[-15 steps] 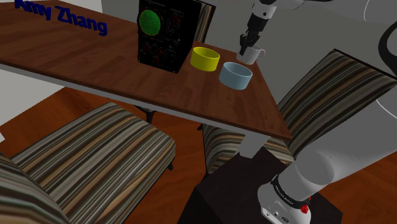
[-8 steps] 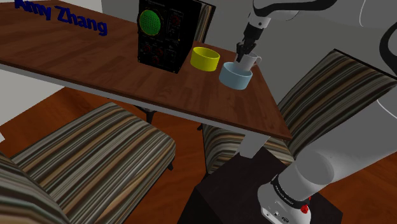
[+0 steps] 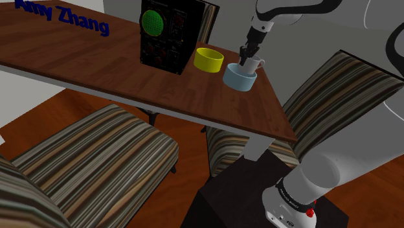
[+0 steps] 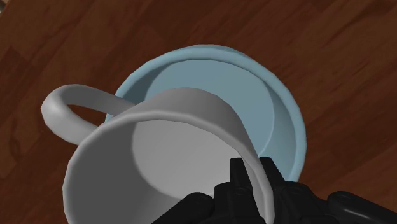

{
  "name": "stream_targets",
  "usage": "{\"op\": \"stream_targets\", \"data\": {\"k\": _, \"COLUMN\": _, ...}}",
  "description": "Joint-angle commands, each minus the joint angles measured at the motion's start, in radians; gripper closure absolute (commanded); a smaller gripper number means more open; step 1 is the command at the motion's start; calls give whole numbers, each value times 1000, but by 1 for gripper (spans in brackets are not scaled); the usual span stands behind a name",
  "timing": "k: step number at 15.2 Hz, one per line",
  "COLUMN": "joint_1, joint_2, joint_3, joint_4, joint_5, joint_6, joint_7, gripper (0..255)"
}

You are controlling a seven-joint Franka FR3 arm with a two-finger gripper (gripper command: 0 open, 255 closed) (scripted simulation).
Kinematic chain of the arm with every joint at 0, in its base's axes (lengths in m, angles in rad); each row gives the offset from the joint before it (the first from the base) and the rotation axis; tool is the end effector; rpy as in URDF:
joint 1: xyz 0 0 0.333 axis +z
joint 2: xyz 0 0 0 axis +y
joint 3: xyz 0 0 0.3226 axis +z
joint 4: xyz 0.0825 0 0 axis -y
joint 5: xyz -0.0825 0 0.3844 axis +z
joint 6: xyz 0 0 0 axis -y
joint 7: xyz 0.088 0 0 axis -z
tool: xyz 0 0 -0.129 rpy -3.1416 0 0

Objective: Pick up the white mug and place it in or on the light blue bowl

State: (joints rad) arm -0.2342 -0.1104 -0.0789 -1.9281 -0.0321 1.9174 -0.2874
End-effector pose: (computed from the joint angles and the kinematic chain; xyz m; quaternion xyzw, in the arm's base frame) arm 0.5123 -0.1704 0.5290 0.9987 -0.0081 0.0442 0.0252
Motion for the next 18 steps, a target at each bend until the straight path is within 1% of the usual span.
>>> {"op": "stream_targets", "data": {"k": 1, "joint_1": 0, "joint_2": 0, "joint_3": 0, "joint_4": 0, "joint_5": 0, "joint_6": 0, "joint_7": 0, "gripper": 255}}
{"op": "stream_targets", "data": {"k": 2, "joint_1": 0, "joint_2": 0, "joint_3": 0, "joint_4": 0, "joint_5": 0, "joint_6": 0, "joint_7": 0, "gripper": 0}}
{"op": "stream_targets", "data": {"k": 7, "joint_1": 0, "joint_2": 0, "joint_3": 0, "joint_4": 0, "joint_5": 0, "joint_6": 0, "joint_7": 0, "gripper": 0}}
{"op": "stream_targets", "data": {"k": 11, "joint_1": 2, "joint_2": -11, "joint_3": 2, "joint_4": 114, "joint_5": 0, "joint_6": -125, "joint_7": 0, "gripper": 0}}
{"op": "stream_targets", "data": {"k": 18, "joint_1": 2, "joint_2": -11, "joint_3": 2, "joint_4": 114, "joint_5": 0, "joint_6": -125, "joint_7": 0, "gripper": 0}}
